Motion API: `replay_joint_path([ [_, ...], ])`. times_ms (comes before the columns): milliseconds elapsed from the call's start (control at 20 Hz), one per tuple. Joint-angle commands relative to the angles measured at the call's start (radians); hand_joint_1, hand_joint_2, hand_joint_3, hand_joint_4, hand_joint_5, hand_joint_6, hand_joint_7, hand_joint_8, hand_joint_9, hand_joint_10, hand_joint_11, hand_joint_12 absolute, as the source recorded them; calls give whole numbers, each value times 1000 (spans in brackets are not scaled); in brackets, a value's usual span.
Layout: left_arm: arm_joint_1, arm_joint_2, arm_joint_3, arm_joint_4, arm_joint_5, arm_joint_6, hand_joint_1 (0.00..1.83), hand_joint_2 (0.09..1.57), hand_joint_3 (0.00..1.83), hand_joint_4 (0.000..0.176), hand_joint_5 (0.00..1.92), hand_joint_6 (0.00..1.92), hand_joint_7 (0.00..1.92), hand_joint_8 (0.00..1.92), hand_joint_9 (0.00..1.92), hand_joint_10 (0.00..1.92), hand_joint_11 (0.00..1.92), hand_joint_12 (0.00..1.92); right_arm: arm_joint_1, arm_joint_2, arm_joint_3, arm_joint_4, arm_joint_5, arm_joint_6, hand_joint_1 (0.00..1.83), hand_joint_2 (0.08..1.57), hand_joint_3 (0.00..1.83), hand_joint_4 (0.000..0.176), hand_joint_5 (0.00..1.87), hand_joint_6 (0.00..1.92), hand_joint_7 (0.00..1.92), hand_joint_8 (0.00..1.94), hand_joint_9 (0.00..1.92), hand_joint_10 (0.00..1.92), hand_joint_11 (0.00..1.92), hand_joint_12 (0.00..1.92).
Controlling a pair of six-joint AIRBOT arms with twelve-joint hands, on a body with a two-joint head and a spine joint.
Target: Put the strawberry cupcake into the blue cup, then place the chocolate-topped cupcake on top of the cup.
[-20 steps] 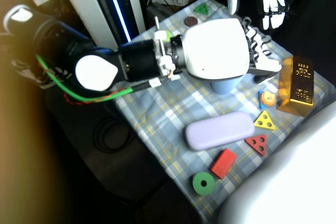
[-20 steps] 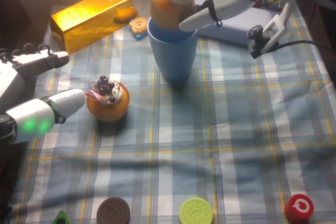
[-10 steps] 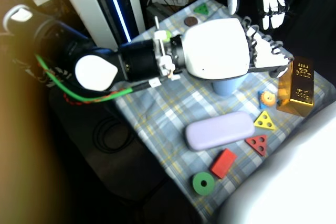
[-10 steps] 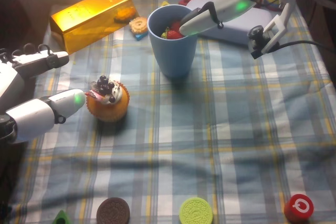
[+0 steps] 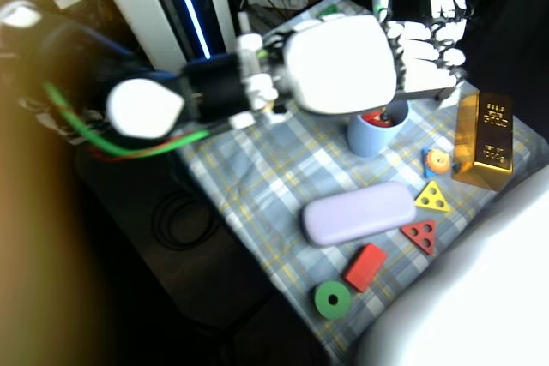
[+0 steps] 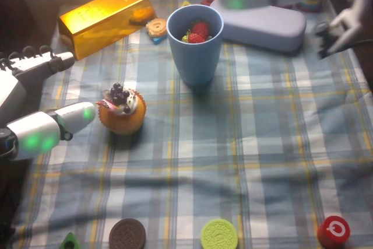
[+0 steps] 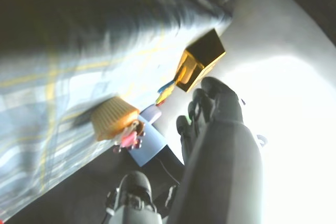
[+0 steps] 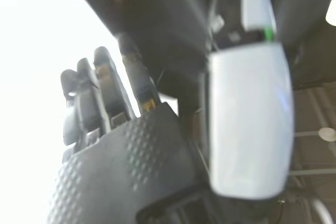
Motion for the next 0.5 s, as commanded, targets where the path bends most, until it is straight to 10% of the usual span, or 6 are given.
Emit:
replay_joint_path([
  [0,-11,9,1,31,-108,-3,484,957,0,45,296,0,222,0,199,3,0,347,-7,11,-17,36,77,-5,0,1032,0,175,107,0,49,0,0,0,0,0],
  [50,-11,9,1,33,-107,-3,484,957,0,45,296,0,222,0,199,3,0,347,-30,48,-45,48,76,-25,0,1032,0,175,107,0,49,0,0,0,0,0],
  [100,-11,9,1,33,-107,-3,463,939,0,46,307,0,249,1,233,3,0,485,-44,68,-61,58,75,-40,0,1036,0,129,86,0,52,1,0,0,0,0],
  [250,-11,8,4,39,-99,-3,513,862,0,49,324,4,239,5,216,4,0,490,-106,137,-116,107,77,-78,0,963,0,105,18,0,5,0,0,0,0,0],
  [450,-30,-12,33,49,-65,-3,525,817,0,108,236,1,155,3,104,1,0,151,-171,237,-202,150,78,-138,0,899,0,106,2,0,9,4,0,0,0,0],
])
